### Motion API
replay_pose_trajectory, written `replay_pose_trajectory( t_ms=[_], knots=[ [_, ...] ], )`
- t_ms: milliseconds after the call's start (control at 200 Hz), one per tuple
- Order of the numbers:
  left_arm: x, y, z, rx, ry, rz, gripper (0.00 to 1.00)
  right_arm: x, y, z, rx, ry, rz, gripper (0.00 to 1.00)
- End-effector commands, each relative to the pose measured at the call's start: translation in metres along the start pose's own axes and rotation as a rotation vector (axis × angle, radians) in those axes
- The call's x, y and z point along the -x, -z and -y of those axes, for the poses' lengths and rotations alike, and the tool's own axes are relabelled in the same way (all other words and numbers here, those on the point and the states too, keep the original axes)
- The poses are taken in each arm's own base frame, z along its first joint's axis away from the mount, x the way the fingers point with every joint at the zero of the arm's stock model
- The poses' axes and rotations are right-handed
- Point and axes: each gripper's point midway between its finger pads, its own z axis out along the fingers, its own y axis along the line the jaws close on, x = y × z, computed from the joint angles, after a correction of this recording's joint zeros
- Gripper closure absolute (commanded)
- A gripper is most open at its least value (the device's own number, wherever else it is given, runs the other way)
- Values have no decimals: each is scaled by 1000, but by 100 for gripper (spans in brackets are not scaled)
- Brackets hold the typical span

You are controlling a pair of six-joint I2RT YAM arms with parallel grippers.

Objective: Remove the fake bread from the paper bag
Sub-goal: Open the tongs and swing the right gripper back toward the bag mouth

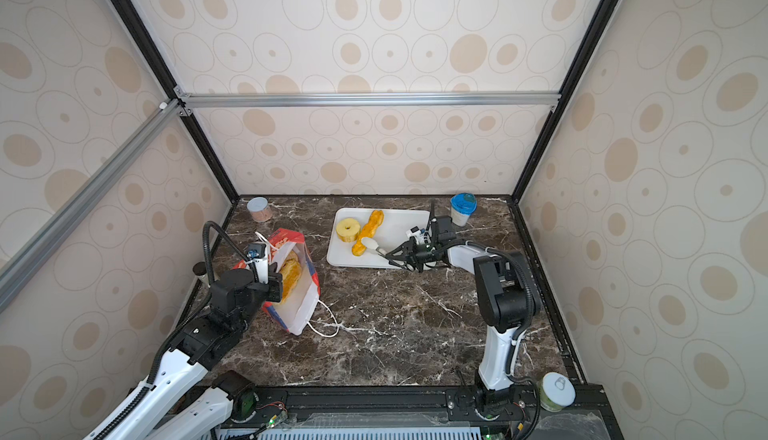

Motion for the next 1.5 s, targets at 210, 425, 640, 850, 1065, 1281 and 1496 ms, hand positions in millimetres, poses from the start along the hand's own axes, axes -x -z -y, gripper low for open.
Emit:
replay_pose_trajectory(
  t_ms=[210, 425, 640, 850, 1065, 1281, 1496],
  knots=[
    [25, 10, 5, -44, 3, 58, 100, -2, -7, 4, 40, 20, -42, 85],
    [31, 15, 5, -53, 22, 72, 100, -6, -5, -3, 50, 49, -45, 63],
    [37, 19, 6, -68, 29, 75, 100, -12, 0, -4, 15, 80, -41, 58],
    [38, 23, 9, -93, 10, 68, 100, -36, 15, -7, -31, 108, -26, 57],
    [23, 19, 29, -192, -67, 11, 100, -67, 32, -6, -90, 131, -20, 57],
    [16, 17, 48, -294, -80, -13, 100, -119, 42, -39, -119, 234, -75, 57],
    [11, 14, 50, -302, -76, -29, 100, -208, 49, -79, -102, 331, -166, 57]
  ],
)
